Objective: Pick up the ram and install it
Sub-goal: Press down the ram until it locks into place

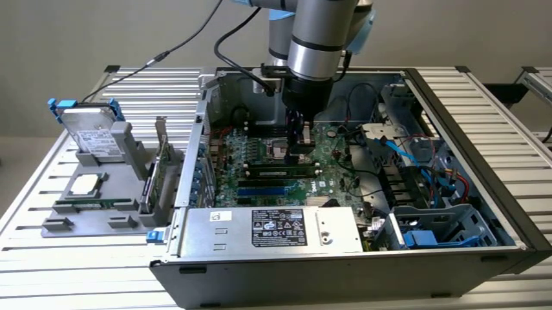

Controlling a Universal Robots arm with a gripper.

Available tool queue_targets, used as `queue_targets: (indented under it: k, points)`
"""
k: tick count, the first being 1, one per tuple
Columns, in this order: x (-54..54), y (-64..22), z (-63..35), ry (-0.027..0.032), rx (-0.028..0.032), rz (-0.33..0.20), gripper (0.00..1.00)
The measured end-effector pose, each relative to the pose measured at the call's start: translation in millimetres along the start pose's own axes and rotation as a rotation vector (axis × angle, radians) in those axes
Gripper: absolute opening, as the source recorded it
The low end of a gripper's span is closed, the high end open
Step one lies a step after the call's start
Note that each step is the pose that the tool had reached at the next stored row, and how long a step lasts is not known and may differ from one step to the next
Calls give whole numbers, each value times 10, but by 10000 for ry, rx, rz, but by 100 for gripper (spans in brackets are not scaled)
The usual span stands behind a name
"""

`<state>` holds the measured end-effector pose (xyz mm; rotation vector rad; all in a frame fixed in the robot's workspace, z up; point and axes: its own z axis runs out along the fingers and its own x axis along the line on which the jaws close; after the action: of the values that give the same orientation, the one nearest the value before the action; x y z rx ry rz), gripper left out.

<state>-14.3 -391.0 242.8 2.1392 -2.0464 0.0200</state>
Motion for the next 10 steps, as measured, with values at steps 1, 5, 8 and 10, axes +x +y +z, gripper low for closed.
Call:
queue_targets:
  k: [1, 5, 8, 10]
  points:
    - [0, 2, 0, -10, -13, 92, 10]
    - [0, 7, 1, -69, -77, 563, 10]
    - [0, 7, 1, -117, -130, 951, 10]
    - [0, 7, 1, -149, -166, 1218, 10]
